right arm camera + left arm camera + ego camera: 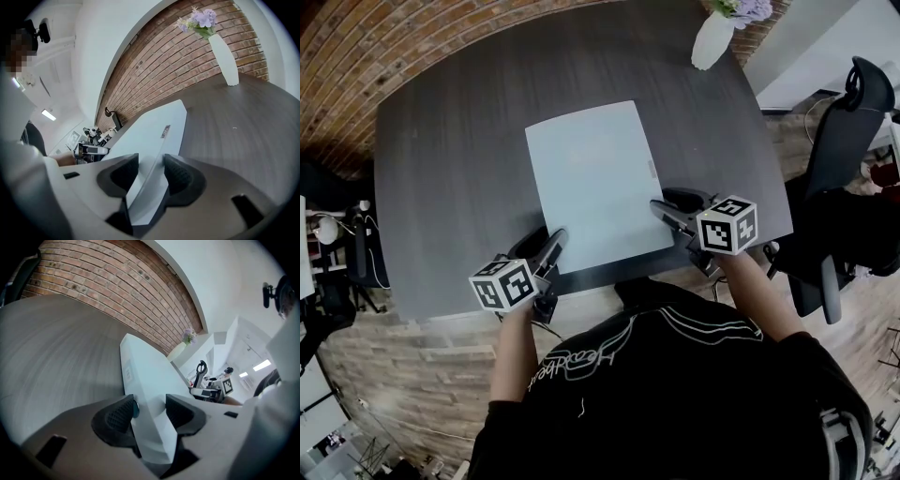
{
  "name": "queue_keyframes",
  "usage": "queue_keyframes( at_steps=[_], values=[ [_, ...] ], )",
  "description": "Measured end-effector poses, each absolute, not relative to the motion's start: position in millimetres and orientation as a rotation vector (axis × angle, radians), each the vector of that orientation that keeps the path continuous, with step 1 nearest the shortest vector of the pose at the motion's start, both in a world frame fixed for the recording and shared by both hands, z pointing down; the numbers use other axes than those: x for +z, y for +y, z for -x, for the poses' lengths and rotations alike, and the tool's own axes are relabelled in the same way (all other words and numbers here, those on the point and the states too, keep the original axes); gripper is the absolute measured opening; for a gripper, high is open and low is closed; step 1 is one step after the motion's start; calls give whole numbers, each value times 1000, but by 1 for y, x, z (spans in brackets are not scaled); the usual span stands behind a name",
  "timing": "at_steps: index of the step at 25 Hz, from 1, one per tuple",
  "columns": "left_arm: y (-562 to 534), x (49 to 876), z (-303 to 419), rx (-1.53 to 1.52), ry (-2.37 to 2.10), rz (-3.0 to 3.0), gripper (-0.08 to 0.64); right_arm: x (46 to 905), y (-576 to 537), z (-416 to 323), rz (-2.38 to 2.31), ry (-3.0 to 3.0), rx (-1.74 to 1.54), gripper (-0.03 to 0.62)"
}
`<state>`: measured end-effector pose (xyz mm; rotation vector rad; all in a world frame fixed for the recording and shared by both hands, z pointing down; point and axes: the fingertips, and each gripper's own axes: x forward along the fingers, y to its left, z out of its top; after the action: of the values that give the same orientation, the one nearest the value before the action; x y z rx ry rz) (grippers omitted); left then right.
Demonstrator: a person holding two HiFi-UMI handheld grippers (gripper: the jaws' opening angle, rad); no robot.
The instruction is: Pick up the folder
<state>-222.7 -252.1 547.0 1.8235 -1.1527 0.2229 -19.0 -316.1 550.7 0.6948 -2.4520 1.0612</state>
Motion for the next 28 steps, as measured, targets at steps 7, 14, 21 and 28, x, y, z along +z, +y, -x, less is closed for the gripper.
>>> queue_keyframes(
  at_steps=[7,14,21,28],
  values=[
    [-251,548,223,220,-1169,-1812,207,551,-316,19,-720,-2452,1072,147],
    [-244,549,219,213,-1169,-1805,206,551,-308,15,-742,-2458,1065,146],
    [-231,550,213,224,-1170,-1805,206,553,-295,8,-746,-2455,1069,144],
    [-213,550,205,228,-1174,-1805,206,553,-277,0,-740,-2461,1066,144]
  ],
)
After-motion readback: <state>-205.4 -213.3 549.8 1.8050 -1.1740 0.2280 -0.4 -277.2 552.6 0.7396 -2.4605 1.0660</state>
